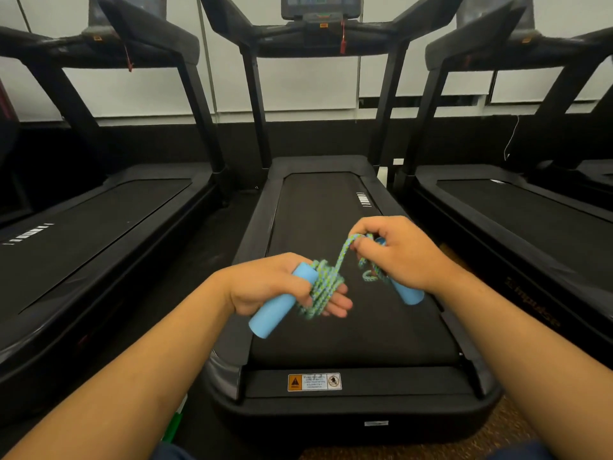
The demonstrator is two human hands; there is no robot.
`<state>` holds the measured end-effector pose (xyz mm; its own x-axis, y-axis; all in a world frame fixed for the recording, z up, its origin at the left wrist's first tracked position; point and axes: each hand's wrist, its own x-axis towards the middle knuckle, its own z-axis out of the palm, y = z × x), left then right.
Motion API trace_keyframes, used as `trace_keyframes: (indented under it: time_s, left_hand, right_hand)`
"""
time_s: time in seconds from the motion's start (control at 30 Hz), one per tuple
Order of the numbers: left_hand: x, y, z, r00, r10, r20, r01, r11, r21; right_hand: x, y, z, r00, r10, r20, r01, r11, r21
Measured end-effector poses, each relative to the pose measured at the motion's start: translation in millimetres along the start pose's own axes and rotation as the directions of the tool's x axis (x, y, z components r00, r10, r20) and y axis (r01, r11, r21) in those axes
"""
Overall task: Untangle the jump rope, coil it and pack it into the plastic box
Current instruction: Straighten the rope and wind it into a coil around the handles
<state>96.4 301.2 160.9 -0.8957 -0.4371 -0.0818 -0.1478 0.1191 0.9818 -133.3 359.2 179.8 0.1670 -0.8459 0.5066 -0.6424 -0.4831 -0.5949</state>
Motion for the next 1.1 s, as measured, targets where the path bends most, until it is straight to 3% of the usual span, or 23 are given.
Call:
trace_keyframes:
  time_s: [0.1, 0.17, 0.27, 0.37, 0.5, 0.63, 0.73, 0.93, 1.03, 1.1]
  left_hand:
    - [-2.7, 3.9, 5.5, 0.988, 0.091, 0.124, -0.07, 0.984, -0.165]
    - [-3.4, 5.8, 7.7, 0.98, 0.15, 0.131, -0.105, 0.947, -0.304]
    - [-0.5, 10.1, 12.1, 0.955, 0.281, 0.096, -0.198, 0.843, -0.5]
    - [1.9, 17.4, 14.8, 0.908, 0.413, 0.067, -0.274, 0.707, -0.653]
    - [2.7, 23.1, 5.2, 0.871, 0.446, -0.204, -0.456, 0.584, -0.671]
    - [-1.0, 24.0, -8.2, 0.789, 0.403, -0.464, -0.615, 0.509, -0.602]
    - [-4.2, 23.0, -21.3, 0.721, 0.367, -0.587, -0.682, 0.527, -0.508]
    - [-9.8, 1.5, -61.1, 0.57, 0.294, -0.767, -0.726, 0.617, -0.303]
    - [-10.8, -14.6, -72.8, 0.512, 0.253, -0.821, -0.668, 0.718, -0.195]
    - [-9.8, -25.8, -73.4, 0.521, 0.224, -0.824, -0.56, 0.818, -0.132]
  right_hand:
    - [1.2, 14.4, 5.5, 0.997, 0.071, 0.008, -0.071, 0.992, 0.101]
    - [-0.3, 21.5, 13.7, 0.993, 0.113, 0.039, -0.118, 0.976, 0.186]
    - [-7.7, 25.9, 36.2, 0.964, 0.175, 0.2, -0.243, 0.885, 0.397]
    - [-14.3, 25.0, 57.2, 0.902, 0.216, 0.373, -0.374, 0.822, 0.429]
    - [-20.7, 19.6, 74.9, 0.819, 0.192, 0.54, -0.458, 0.786, 0.415]
    - [-23.7, 15.3, 79.4, 0.786, 0.153, 0.599, -0.464, 0.787, 0.408]
    - [-25.6, 14.9, 79.2, 0.734, 0.146, 0.663, -0.502, 0.774, 0.385]
    - [-30.3, 15.0, 73.1, 0.542, 0.127, 0.831, -0.591, 0.76, 0.269]
    - [-28.7, 7.7, 64.8, 0.54, 0.135, 0.831, -0.589, 0.765, 0.259]
    - [-25.2, -0.9, 51.4, 0.561, 0.122, 0.819, -0.561, 0.784, 0.268]
